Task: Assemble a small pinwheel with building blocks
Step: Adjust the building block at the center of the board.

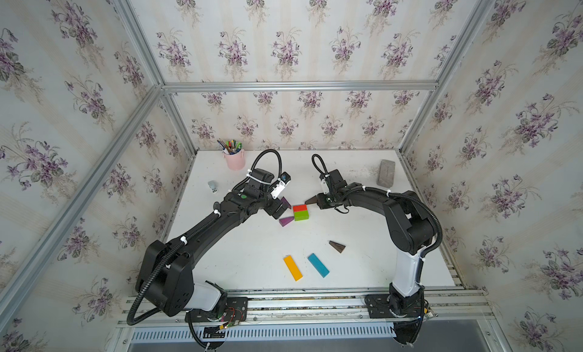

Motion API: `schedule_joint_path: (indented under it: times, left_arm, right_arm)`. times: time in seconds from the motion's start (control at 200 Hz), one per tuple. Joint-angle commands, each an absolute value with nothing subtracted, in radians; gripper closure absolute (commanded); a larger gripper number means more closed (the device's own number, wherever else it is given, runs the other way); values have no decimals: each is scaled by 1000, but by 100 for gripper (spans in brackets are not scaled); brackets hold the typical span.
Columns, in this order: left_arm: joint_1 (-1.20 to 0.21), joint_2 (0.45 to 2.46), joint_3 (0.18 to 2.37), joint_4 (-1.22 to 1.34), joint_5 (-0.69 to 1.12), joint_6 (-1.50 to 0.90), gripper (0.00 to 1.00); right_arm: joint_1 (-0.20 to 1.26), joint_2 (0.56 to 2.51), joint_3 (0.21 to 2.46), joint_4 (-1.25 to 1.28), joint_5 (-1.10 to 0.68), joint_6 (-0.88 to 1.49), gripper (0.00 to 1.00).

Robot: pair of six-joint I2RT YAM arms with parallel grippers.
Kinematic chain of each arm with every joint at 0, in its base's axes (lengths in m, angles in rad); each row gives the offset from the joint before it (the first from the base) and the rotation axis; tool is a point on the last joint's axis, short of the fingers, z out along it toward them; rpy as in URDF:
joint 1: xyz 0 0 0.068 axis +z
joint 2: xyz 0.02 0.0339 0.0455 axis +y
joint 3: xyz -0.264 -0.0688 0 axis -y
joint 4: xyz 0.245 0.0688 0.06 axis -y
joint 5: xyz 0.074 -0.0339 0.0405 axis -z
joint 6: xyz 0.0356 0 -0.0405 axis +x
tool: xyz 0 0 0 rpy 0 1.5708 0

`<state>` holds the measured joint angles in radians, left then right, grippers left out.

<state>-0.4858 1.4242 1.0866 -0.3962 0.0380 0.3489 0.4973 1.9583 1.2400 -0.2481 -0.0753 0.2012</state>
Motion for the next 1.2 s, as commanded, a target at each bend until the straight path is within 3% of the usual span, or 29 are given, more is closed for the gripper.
schedule_joint_path:
  times: [0.0,0.824,0.984,1.199]
  left_arm:
    - [-487,1391,1088,-374,51,350,0]
    - [-487,1394,1090,-373,49,356,0]
    - [-488,1365,1085,-374,45,357,0]
    - [-496,1287,1042,-370,135,360,0]
  right_arm:
    - [497,1971,1256,-260,-53,218,58]
    - [497,2002,1305,-296,-23,192,56]
    - [497,1832,1196,-296,41,171,56]
    - [498,1522,1047,-374,95,42,46]
